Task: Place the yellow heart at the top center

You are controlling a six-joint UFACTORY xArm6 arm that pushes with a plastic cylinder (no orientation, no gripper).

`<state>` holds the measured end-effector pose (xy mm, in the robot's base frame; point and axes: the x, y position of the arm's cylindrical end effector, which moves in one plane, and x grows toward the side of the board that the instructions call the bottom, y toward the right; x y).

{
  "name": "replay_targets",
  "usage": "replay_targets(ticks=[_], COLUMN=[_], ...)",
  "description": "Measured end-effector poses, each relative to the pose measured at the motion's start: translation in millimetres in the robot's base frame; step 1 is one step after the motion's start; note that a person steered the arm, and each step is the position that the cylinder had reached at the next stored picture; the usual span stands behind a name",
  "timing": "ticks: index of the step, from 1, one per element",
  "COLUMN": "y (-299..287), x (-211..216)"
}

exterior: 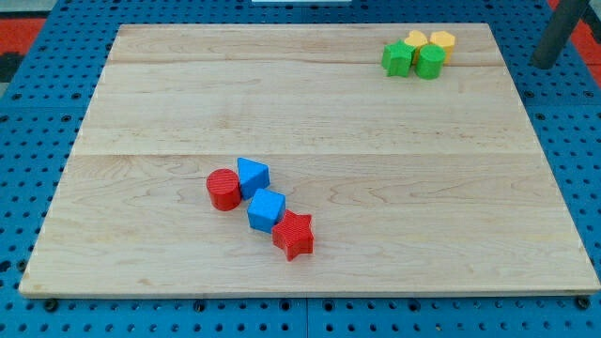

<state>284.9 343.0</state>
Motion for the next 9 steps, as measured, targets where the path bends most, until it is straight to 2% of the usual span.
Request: replay_targets(ticks=[1, 2, 4, 6, 7, 8, 9], y=[-18, -106, -228, -329, -269, -242, -266], x=[-16, -53, -38, -53, -55, -92, -93])
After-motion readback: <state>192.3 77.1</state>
